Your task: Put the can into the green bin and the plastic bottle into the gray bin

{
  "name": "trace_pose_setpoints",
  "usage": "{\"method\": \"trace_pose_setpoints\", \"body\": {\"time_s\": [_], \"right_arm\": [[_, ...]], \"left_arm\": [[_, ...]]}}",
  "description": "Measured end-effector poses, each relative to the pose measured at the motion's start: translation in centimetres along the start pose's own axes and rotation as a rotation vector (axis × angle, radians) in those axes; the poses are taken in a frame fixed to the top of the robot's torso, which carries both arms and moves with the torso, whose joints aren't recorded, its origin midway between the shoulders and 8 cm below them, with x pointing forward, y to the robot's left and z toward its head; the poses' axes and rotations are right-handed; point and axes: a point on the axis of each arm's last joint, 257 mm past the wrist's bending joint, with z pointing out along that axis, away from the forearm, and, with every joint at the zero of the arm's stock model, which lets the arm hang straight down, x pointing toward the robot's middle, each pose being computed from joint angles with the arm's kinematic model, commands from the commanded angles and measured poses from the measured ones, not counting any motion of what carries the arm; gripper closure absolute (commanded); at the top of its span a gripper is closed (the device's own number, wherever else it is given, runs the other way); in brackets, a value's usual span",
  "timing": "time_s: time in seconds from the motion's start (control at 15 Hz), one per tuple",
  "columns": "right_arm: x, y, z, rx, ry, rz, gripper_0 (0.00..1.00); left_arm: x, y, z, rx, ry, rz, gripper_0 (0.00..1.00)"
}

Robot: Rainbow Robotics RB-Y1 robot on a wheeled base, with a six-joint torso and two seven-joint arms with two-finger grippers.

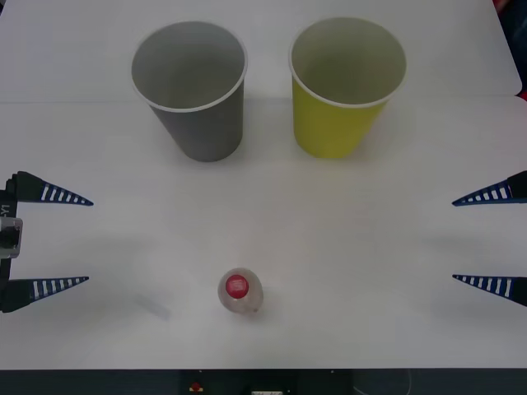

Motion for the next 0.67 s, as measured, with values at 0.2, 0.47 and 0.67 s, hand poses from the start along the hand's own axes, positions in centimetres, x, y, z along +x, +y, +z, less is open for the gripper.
{"method": "trace_pose_setpoints", "body": {"time_s": [0.2, 0.47, 0.67], "right_arm": [[0.0, 0.0, 0.0, 0.0, 0.0, 0.0, 0.0], [0.0, 0.0, 0.0, 0.0, 0.0, 0.0, 0.0], [0.0, 0.0, 0.0, 0.0, 0.0, 0.0, 0.0]], "left_arm": [[-0.1, 0.0, 0.0, -0.002, -0.003, -0.002, 0.0], [-1.7, 0.5, 0.2, -0.032, -0.047, 0.003, 0.0], [-1.3, 0.1, 0.2, -0.025, -0.042, -0.016, 0.0]]}}
